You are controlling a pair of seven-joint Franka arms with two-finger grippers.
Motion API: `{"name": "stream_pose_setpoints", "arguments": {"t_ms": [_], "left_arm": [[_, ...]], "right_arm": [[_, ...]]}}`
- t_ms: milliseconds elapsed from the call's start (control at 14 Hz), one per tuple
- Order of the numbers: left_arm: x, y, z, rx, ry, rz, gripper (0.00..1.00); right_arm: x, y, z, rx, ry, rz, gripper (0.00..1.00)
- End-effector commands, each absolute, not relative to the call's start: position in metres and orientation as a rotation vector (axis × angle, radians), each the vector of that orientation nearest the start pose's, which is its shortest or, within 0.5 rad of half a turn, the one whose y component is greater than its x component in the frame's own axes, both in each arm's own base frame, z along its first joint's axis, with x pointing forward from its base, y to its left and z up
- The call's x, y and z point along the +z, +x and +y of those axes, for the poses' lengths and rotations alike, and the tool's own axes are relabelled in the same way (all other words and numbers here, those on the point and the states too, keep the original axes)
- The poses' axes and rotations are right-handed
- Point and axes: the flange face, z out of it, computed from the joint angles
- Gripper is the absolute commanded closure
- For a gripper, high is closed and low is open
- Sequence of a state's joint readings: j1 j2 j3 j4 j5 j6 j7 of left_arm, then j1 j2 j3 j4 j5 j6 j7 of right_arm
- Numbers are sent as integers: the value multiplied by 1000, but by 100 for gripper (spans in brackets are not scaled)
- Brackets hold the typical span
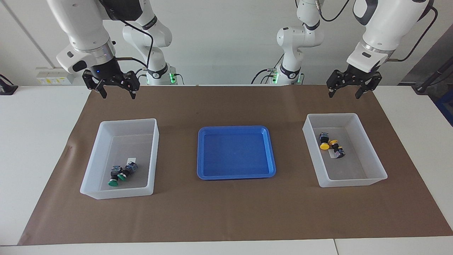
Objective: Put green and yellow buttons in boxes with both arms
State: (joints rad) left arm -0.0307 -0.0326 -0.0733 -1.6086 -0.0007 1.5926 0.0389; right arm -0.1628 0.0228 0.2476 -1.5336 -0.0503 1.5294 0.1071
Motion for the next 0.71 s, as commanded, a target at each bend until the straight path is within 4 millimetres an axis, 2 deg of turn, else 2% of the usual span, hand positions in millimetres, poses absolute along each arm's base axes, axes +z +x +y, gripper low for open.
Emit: {"name": "stream_pose_setpoints", "arguments": {"t_ms": [0, 71, 214, 643], "left_arm": [[628, 539, -55, -9, -3147, 215, 0], [628, 539, -54, -9, -3147, 213, 0], [628, 539, -55, -7, -3146, 215, 0], [628, 539, -55, -9, -3147, 215, 0]], "right_arm": [[632, 555, 46, 16, -3183, -14, 0], [636, 552, 41, 4, -3185, 5, 0], [633, 551, 44, 16, -3186, -5, 0], [625, 552, 27, 44, -3184, 36, 0]]}}
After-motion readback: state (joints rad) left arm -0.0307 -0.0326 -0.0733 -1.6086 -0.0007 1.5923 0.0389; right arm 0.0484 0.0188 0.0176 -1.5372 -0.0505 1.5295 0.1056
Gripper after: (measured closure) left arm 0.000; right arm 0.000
